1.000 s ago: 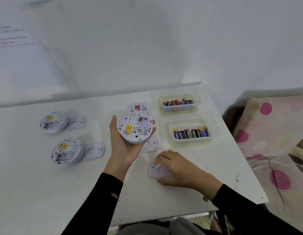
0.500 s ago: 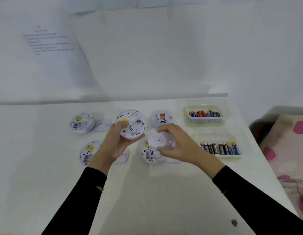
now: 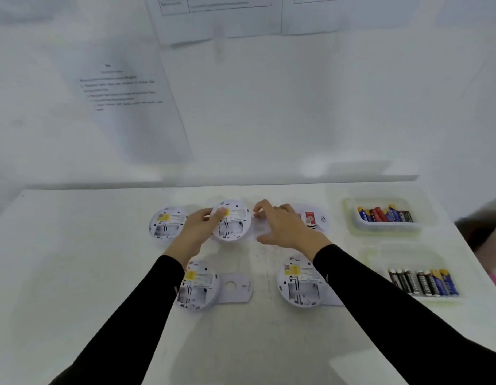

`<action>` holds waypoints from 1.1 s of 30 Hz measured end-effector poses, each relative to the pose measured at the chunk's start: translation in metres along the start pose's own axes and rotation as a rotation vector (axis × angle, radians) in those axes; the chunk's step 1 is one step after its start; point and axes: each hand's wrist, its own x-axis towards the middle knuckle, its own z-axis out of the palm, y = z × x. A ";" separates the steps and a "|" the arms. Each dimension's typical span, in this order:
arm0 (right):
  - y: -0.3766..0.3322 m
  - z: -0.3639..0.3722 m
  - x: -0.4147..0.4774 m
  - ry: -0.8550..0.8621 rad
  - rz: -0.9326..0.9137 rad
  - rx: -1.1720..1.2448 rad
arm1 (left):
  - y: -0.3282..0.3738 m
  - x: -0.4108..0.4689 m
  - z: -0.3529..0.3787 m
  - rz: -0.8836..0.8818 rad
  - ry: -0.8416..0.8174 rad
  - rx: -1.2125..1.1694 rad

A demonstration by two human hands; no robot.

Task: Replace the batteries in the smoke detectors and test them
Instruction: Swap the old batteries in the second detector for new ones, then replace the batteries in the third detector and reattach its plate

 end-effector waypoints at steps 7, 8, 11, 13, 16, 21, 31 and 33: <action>0.004 0.002 0.019 -0.020 0.056 -0.045 | -0.003 0.018 0.005 0.050 -0.005 0.169; 0.005 0.002 0.019 -0.025 0.054 -0.052 | -0.004 0.020 0.005 0.072 0.000 0.212; 0.006 -0.005 0.012 -0.004 0.047 -0.036 | -0.008 0.025 0.004 0.169 0.044 0.338; 0.012 -0.014 0.002 0.072 0.053 0.023 | -0.007 0.023 0.005 0.209 0.055 0.383; 0.032 -0.027 -0.020 0.199 0.063 0.113 | -0.007 0.027 0.007 0.212 0.050 0.394; 0.065 -0.030 -0.054 0.122 0.284 0.246 | -0.002 0.023 0.011 0.239 0.149 0.457; 0.054 -0.035 -0.077 0.329 0.129 0.243 | 0.043 -0.047 0.085 0.376 -0.201 0.281; 0.039 -0.050 -0.090 0.350 0.016 0.224 | 0.052 -0.066 0.103 0.292 -0.372 0.137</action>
